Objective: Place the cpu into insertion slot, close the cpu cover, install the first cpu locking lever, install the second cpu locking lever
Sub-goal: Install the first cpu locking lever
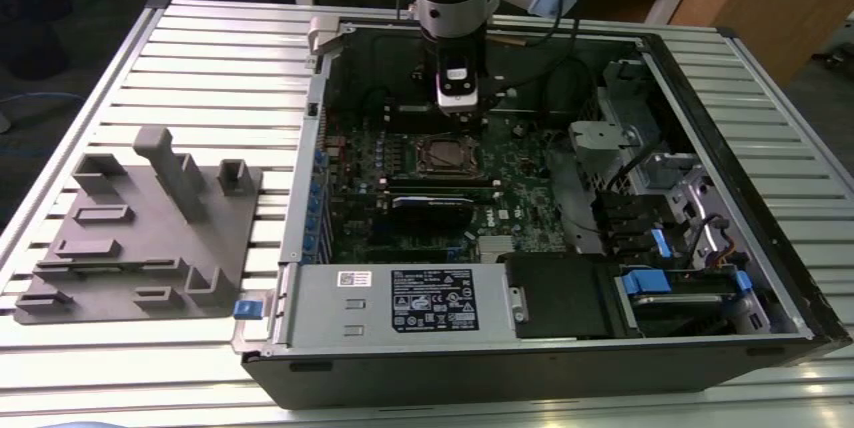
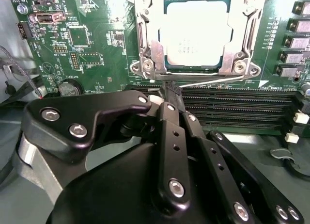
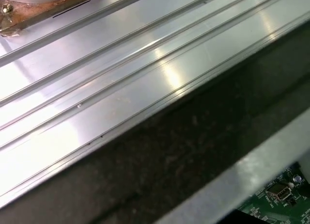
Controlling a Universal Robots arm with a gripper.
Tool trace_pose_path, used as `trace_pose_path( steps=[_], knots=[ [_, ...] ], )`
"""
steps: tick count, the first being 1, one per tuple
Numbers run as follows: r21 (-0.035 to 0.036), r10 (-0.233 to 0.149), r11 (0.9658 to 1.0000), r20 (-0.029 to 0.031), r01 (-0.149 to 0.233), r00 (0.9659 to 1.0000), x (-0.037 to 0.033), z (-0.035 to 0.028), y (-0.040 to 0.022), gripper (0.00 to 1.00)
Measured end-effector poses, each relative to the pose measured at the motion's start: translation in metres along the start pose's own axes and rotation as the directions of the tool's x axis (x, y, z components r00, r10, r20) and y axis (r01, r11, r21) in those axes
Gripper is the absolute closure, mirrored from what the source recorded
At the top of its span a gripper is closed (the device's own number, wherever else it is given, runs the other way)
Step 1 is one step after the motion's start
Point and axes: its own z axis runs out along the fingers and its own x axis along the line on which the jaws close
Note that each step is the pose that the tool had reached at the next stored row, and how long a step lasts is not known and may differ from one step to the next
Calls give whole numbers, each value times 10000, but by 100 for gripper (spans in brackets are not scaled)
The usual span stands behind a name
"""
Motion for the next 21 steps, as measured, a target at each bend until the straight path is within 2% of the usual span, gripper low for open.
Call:
trace_pose_path(
  steps=[11,21],
  knots=[
    [-9,41,10000,-4,-41,10000,34,9,8,89],
    [-20,-8,10000,-11,8,10000,30,15,1,89]
  ],
)
